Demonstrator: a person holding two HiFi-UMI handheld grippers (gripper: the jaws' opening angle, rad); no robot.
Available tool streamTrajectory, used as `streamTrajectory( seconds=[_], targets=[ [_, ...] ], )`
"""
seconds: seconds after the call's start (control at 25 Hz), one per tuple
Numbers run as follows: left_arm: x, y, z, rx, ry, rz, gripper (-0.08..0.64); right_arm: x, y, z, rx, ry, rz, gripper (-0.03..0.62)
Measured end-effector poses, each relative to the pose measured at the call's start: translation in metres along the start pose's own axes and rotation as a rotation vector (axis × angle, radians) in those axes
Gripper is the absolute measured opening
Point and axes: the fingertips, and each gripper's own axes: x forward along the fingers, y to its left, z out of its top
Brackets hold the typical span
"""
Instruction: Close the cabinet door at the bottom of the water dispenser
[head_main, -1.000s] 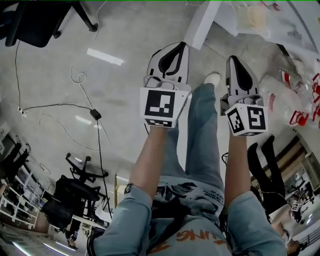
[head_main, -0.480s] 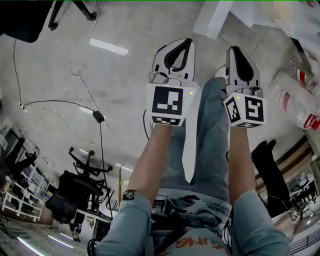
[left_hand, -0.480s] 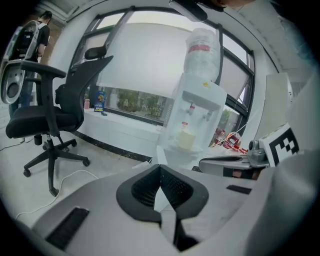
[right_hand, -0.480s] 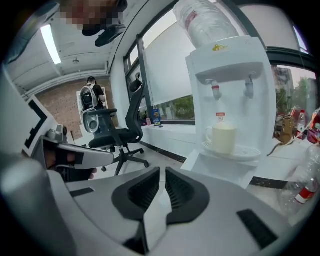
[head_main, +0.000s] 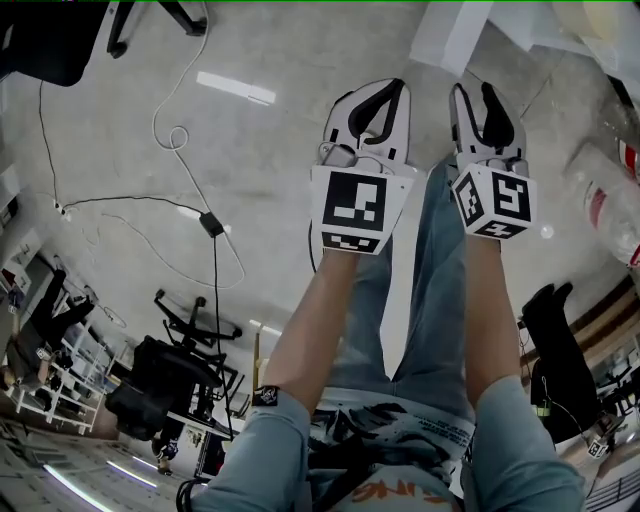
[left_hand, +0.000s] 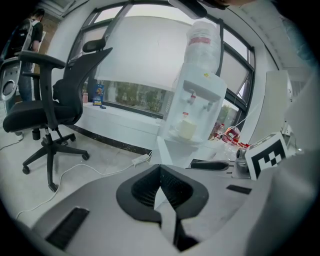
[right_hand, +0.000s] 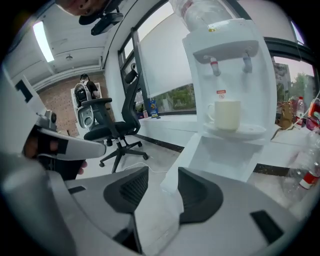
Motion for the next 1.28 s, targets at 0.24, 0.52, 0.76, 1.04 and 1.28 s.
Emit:
streamTrajectory(
  seconds=[0.24, 0.52, 0.76, 1.04, 1.28],
  targets=[
    [0.002, 0.001, -0.012, -0.008, 0.022, -0.003, 0.02, 0.02, -0.001, -0.03, 0.008, 0.068, -0.035, 0.247],
    [0.002, 0.007, -0.017, -0.015, 0.033, 0.0, 0.02, 0.047, 0.0, -0.051, 0.029, 0.126, -0.038, 0.247],
    [0.008, 0.006, -0.021, -0.01, 0.045, -0.002, 0.02, 0.064, -0.008, -0.059, 0.064, 0.144, -0.055, 0.247],
    [0.015, 0.005, -0.021, -0.008, 0.058, -0.01, 0.02, 0.074, -0.008, -0.064, 0.076, 0.176, -0.061, 0.247],
    [0.023, -0.003, -0.018, -0.011, 0.062, -0.022, 0.02, 0.074, -0.014, -0.07, 0.068, 0.212, -0.058, 0.242]
  ],
)
